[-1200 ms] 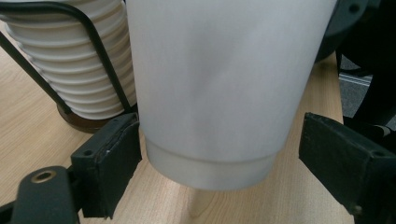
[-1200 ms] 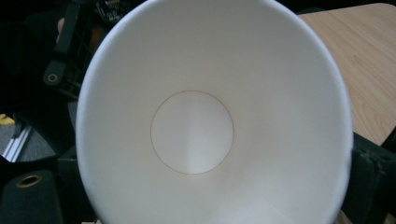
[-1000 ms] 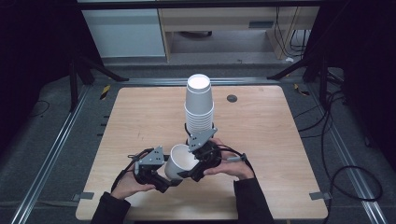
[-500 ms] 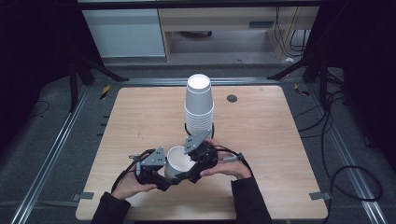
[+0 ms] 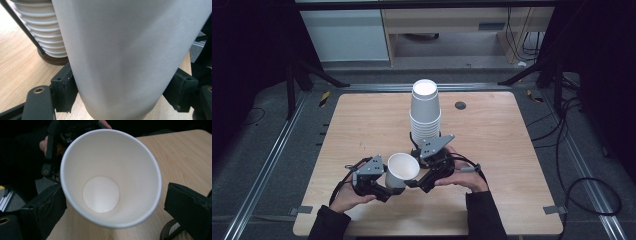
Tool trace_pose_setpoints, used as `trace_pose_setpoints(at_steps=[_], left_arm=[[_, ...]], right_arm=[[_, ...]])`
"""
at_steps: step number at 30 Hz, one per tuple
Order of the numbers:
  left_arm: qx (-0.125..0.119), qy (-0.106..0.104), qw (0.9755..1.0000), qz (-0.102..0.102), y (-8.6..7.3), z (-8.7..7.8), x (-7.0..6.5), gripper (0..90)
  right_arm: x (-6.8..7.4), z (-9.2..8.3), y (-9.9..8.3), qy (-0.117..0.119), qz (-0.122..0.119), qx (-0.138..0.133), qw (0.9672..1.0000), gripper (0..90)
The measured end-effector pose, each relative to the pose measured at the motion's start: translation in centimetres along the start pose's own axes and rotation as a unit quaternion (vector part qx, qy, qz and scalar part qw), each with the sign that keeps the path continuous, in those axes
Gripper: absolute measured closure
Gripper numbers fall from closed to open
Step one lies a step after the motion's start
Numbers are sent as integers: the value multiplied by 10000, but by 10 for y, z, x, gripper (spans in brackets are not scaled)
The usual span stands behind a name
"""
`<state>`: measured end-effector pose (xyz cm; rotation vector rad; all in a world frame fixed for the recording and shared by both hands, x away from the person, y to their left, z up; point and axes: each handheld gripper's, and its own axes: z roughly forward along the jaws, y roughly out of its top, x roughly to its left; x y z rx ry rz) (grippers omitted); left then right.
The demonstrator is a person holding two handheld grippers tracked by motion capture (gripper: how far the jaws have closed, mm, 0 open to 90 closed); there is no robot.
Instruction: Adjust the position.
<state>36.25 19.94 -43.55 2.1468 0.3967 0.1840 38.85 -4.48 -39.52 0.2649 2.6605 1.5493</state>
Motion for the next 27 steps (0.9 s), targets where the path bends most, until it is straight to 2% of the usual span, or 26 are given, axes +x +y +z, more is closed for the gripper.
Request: trace_pose_setpoints(at_steps=[1, 5, 12, 21, 27], left_arm=[[-59, 44, 10000, -24, 0, -2, 1, 230], [-203, 143, 9997, -63, 1, -4, 1, 229], [-407, 243, 9988, -110, 3, -4, -2, 229], [-444, 249, 9987, -97, 5, -1, -4, 228], [-467, 288, 9984, -94, 6, 1, -6, 229]], right_arm=[[-1, -6, -4, -15, 118, -190, 9997, 40], [-3, -10, -12, -127, 281, -379, 9988, 39], [-2, -1, -22, -132, 522, -660, 9964, 40], [0, 15, -20, -11, 659, -989, 9929, 47], [1, 23, -18, 34, 674, -1034, 9924, 53]])
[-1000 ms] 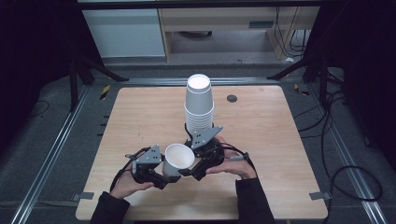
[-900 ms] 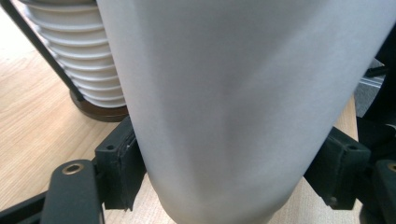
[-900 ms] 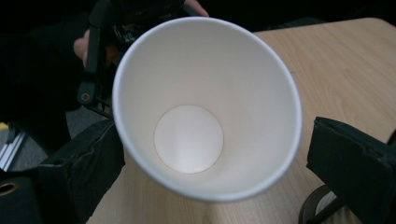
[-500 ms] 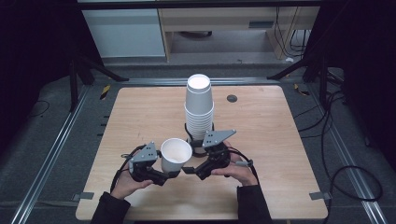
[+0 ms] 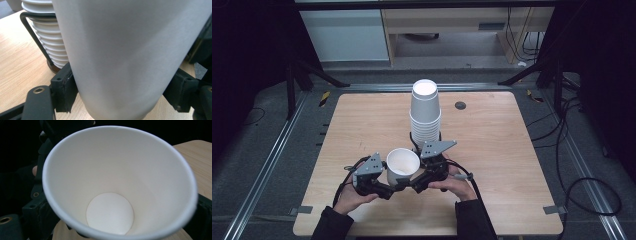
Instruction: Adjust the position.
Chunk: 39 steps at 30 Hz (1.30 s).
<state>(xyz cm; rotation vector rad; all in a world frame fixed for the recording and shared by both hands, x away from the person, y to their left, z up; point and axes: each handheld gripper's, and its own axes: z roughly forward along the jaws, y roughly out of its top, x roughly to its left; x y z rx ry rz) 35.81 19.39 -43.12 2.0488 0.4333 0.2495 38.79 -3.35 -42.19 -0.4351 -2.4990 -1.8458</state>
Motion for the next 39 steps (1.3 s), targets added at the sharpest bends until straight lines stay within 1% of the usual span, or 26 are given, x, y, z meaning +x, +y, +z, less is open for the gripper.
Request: trace_pose_setpoints(at_steps=[3, 10, 12, 20, 23, 25, 28, 31, 33, 34, 35, 36, 37, 39], left_arm=[[8, -15, 10000, 5, 0, 1, -1, 228], [42, 19, 10000, 19, 0, 2, -2, 228], [49, 19, 10000, 11, 0, 3, -1, 228], [26, 14, 10000, 18, 0, 3, -2, 222], [1, 2, 10000, 2, 0, 2, -1, 212], [25, -36, 10000, 2, 0, 2, 0, 180], [67, -48, 10000, -4, -2, 0, 1, 161], [90, -31, 10000, -20, -4, -3, 4, 150], [130, 42, 9999, -39, -6, -5, 7, 146], [130, 42, 9999, -39, -6, -5, 7, 146], [153, 78, 9998, -69, -7, -6, 9, 146], [168, 113, 9998, -81, -8, -7, 10, 141], [198, 183, 9996, -105, -10, -10, 13, 140], [203, 241, 9993, -177, -12, -13, 17, 138]], right_arm=[[1, 3, 0, 3, 3, -47, 10000, 64], [1, 7, 0, -14, 46, -129, 9999, 96], [2, 8, 0, -9, 19, -146, 9999, 129], [4, 7, -1, -52, -70, -192, 9998, 149], [4, 6, -1, -47, -78, -223, 9997, 151], [4, 5, 0, -47, -92, -245, 9996, 152], [3, 0, 3, -103, -120, -273, 9995, 152], [2, -9, 6, -216, -146, -326, 9991, 152], [2, -16, 8, -321, -175, -339, 9988, 152], [2, -16, 8, -321, -175, -339, 9988, 152], [2, -20, 9, -361, -190, -348, 9986, 152], [2, -26, 11, -469, -220, -339, 9981, 152], [2, -29, 11, -519, -228, -337, 9978, 152], [2, -34, 12, -575, -231, -341, 9975, 152]])
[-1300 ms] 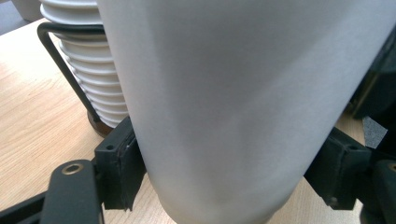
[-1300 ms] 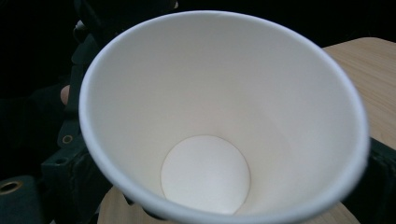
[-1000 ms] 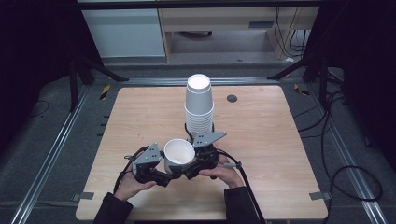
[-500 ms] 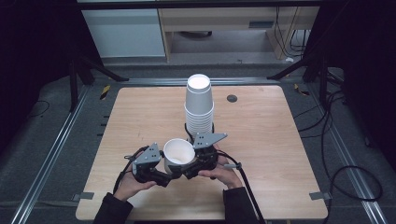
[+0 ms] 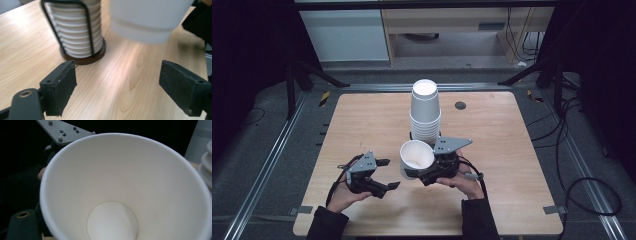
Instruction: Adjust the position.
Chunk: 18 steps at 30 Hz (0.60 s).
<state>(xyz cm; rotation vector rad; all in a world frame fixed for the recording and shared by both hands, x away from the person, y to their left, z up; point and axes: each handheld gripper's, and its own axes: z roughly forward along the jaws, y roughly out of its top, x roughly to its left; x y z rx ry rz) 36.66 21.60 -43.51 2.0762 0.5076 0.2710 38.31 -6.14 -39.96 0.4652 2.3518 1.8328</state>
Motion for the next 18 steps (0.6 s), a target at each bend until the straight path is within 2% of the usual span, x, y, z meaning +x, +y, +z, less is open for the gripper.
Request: trace_pose_setpoints(at_steps=[7, 12, 18], left_arm=[[45, 276, 9993, -238, -6, -5, 11, 137], [124, 506, 9977, -434, -11, -5, 19, 136], [127, 640, 9959, -621, -15, -8, 26, 135]], right_arm=[[-1, -14, 1, -260, -48, 97, 9996, 151], [-1, -26, 2, -437, -55, 150, 9989, 151], [-1, -40, 1, -699, -101, 274, 9971, 151]])
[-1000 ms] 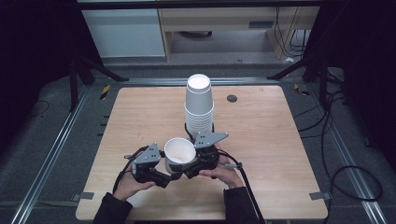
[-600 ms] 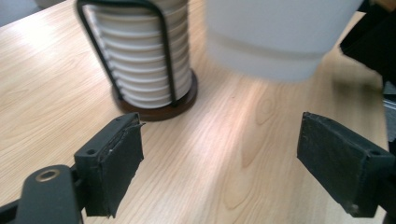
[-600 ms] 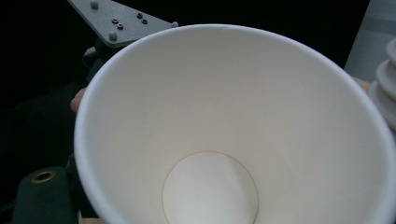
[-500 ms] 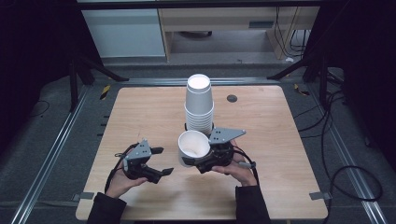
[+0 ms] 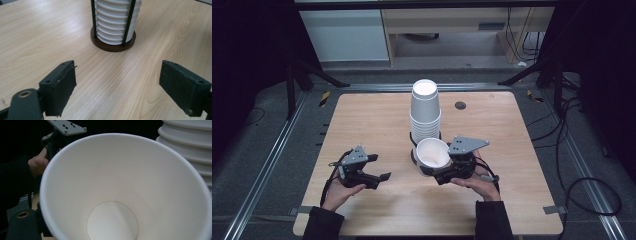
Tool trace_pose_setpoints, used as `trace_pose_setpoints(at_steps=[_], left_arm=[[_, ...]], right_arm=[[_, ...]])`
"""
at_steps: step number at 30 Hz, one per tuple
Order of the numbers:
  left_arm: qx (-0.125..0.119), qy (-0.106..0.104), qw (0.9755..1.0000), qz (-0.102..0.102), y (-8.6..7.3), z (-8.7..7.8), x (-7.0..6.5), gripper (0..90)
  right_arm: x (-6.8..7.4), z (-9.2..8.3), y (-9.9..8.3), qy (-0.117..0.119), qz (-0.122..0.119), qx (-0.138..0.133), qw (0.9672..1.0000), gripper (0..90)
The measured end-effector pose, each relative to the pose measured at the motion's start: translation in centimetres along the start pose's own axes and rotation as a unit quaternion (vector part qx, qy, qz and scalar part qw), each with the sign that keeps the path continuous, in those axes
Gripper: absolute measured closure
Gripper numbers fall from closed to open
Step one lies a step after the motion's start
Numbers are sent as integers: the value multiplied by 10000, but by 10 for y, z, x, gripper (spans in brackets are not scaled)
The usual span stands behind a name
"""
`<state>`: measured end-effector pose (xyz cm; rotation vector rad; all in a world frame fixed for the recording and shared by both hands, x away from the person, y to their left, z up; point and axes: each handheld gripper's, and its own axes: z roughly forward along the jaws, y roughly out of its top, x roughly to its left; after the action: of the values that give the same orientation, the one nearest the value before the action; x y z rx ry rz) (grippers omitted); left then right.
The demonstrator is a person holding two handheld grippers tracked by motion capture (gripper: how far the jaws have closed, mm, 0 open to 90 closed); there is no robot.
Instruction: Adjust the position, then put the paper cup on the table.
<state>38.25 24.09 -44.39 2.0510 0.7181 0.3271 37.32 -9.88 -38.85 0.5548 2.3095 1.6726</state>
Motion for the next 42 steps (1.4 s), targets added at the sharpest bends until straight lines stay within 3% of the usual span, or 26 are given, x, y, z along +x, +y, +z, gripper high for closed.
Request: trace_pose_setpoints(at_steps=[13, 21, 32, 42], left_arm=[[73, 263, 9993, -243, -3, -3, 10, 135], [111, 310, 9990, -302, -3, -1, 12, 134], [113, 420, 9984, -356, -4, -2, 15, 134], [55, 459, 9983, -353, -4, -4, 15, 135]], right_arm=[[-16, -37, 0, -617, 80, -39, 9981, 152], [-35, -62, -4, -1175, 250, 6, 9928, 153], [-67, -70, -4, -1957, 434, 150, 9796, 152], [-102, -78, -13, -2654, 747, 303, 9608, 153]])
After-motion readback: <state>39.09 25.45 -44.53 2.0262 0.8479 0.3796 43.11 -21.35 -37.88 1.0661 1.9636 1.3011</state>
